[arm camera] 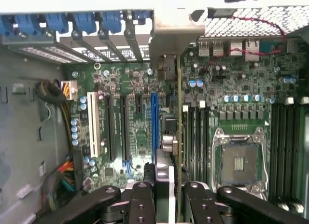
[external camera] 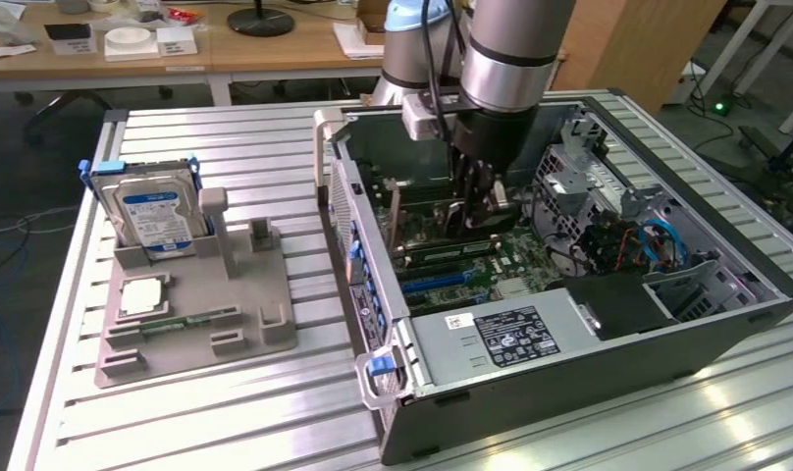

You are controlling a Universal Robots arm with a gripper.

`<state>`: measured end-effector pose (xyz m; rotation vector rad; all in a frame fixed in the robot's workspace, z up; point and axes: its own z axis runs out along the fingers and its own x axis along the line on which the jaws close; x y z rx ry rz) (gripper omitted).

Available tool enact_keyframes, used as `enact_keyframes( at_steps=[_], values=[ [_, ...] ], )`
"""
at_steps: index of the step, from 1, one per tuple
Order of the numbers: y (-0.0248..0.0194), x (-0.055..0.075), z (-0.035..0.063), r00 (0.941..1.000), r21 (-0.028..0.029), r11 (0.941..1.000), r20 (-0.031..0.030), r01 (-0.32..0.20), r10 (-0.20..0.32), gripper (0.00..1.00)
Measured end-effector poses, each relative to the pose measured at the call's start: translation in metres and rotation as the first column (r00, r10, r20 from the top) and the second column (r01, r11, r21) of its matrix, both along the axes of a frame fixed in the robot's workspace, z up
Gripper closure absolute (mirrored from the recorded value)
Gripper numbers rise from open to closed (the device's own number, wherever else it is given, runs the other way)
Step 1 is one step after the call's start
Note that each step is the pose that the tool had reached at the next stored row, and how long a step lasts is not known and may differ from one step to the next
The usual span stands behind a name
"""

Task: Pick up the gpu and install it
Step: 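Insert the gpu into the slot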

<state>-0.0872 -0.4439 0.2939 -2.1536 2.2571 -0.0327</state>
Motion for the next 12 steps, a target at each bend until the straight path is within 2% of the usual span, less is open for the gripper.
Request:
enact_keyframes(
  at_steps=[3, 7, 12],
  values=[
    [-0.0003, -0.001, -0.0053, 1.0000, 0.0000, 1.0000, 0.0000, 0.000, 0.000, 0.72],
    [-0.0046, -0.001, -0.0105, 1.0000, 0.0003, 1.0000, 0.0001, 0.000, 0.000, 0.72],
    [-0.0048, -0.003, -0.0173, 1.0000, 0.0005, 1.0000, 0.0001, 0.000, 0.000, 0.72]
  ],
)
